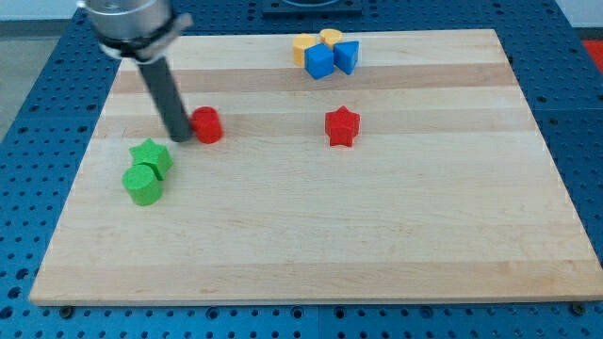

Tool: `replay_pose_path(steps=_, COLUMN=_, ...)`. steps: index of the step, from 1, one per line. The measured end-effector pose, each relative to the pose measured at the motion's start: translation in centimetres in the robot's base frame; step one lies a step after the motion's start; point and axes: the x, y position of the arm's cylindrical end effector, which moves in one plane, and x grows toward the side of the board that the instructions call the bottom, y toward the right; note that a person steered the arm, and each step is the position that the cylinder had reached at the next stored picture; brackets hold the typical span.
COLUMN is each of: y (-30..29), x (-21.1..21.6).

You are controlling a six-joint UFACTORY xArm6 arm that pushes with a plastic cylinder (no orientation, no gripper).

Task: Slightly push the red circle top left to the red star

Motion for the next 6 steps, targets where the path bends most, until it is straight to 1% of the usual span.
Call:
replay_pose_path(steps=1, y=6.3, x=-0.1)
replay_pose_path(steps=2, y=6.7, x=-0.1)
replay_pose_path(steps=3, y=0.8, x=-1.4)
replay_pose_path(steps=4, y=4.0, x=-5.3)
replay_pose_path(steps=5, y=6.6, x=-3.9)
replay_pose_path(steps=6, y=7.6, x=-2.4)
